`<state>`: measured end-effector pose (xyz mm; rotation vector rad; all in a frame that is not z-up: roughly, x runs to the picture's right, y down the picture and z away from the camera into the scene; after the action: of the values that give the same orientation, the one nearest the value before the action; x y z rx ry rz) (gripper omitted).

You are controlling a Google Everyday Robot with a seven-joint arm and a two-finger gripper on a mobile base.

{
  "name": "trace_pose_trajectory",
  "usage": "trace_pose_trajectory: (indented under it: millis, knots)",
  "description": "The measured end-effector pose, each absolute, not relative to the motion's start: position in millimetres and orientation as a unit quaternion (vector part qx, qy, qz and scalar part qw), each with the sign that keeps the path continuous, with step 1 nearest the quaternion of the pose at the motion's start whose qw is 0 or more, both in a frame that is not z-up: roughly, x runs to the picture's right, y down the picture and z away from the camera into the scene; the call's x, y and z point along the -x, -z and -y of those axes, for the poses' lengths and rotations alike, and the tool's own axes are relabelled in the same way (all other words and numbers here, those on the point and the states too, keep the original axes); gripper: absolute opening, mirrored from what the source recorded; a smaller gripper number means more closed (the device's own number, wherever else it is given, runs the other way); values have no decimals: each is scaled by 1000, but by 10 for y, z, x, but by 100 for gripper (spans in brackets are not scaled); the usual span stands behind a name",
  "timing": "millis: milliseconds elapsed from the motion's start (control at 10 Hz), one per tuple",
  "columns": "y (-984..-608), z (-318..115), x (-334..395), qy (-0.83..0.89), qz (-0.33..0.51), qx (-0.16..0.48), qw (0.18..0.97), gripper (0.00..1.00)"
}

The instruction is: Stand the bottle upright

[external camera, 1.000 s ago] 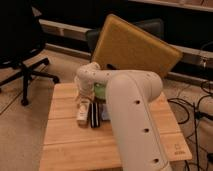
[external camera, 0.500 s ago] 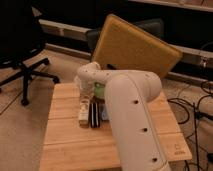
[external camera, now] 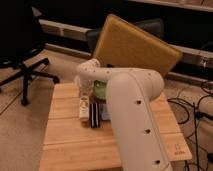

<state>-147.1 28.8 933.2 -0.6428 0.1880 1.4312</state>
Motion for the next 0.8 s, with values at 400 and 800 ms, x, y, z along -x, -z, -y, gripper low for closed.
trace_pose_trajectory:
  millis: [400, 800]
  knots:
    - [-9021, -135, 1692, -625, -38, 288, 725, 0]
    - [-8843, -114, 1819, -610, -14, 291, 737, 0]
